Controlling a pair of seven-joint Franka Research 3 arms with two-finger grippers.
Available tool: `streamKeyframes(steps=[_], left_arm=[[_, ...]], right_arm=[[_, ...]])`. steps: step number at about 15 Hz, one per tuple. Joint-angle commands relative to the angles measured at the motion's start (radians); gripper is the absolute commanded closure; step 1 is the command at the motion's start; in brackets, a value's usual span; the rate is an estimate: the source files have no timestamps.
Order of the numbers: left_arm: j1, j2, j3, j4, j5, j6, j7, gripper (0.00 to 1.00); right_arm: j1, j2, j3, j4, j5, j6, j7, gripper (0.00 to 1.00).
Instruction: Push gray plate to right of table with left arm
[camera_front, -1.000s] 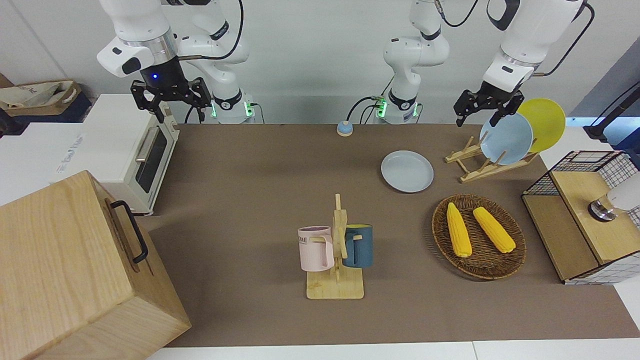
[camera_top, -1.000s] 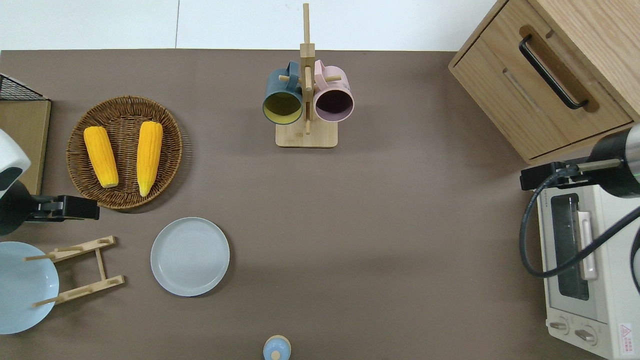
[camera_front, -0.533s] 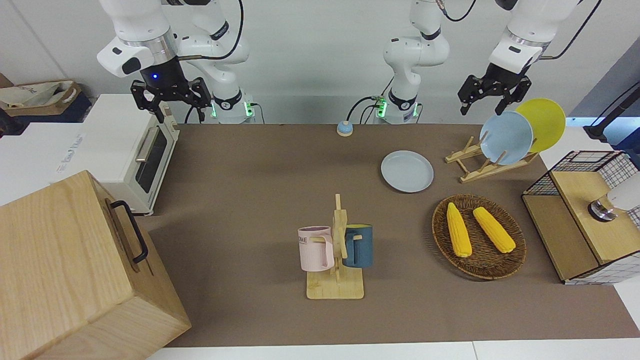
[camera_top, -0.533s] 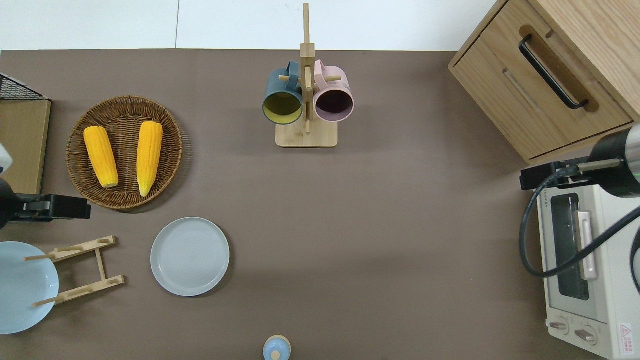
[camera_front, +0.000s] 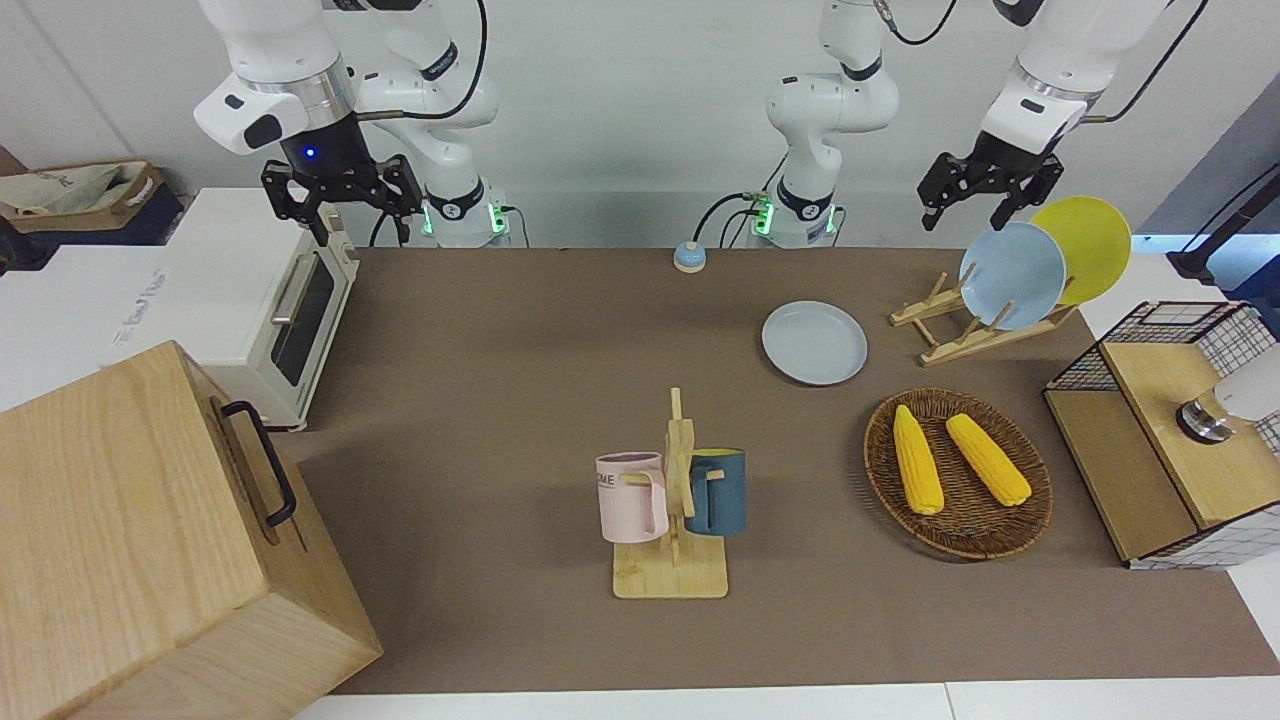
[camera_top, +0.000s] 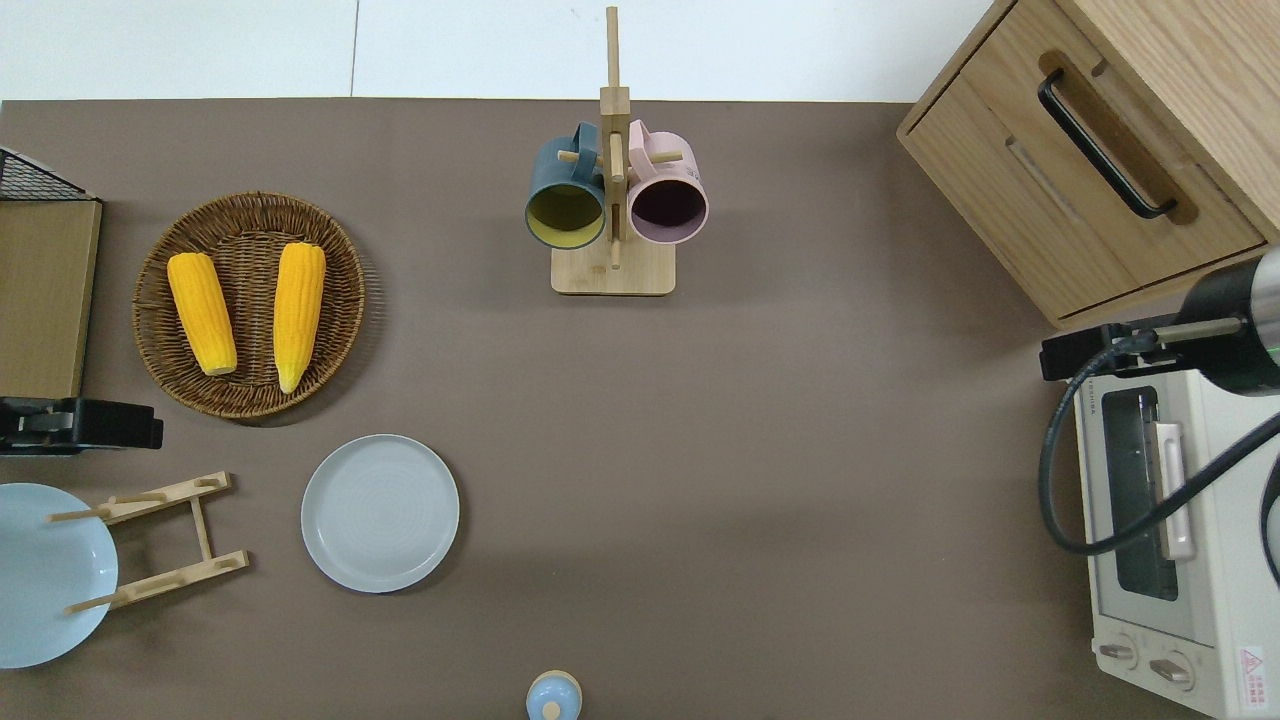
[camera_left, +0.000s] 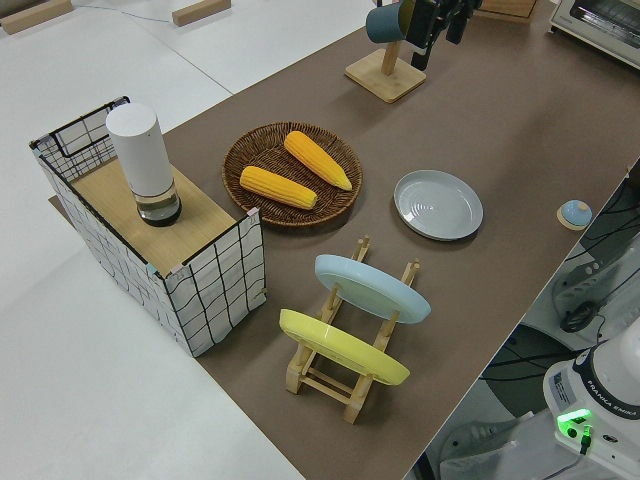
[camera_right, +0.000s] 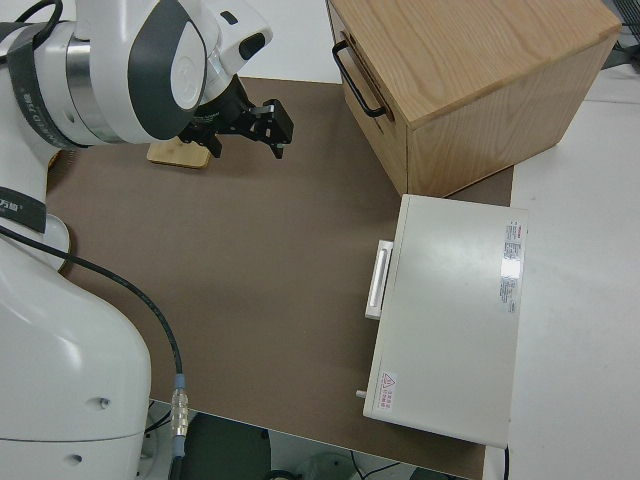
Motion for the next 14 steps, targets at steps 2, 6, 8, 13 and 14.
streamKeyframes(steps=[2,6,8,13,14], left_arm=[[-0.015,-0.010,0.030,-0.054,0.016,-0.006,0.003,0.01],[-0.015,-0.064,0.030,-0.179,0.016,0.070,0.006,0.01],[-0.017,-0.130,0.030,-0.329,0.015,0.181,0.006,0.01],[-0.024,-0.182,0.030,-0.561,0.013,0.382,0.006,0.01],[-0.024,-0.185,0.030,-0.618,0.013,0.444,0.008,0.01]], right_arm=[[-0.003,-0.004,-0.001,0.005,0.022,-0.012,-0.001,0.017],[-0.003,-0.004,-0.001,0.005,0.022,-0.014,-0.001,0.017],[-0.003,-0.004,-0.001,0.005,0.022,-0.012,-0.001,0.017],[-0.003,-0.004,-0.001,0.005,0.022,-0.012,-0.001,0.017],[-0.003,-0.004,-0.001,0.005,0.022,-0.012,-0.001,0.017]])
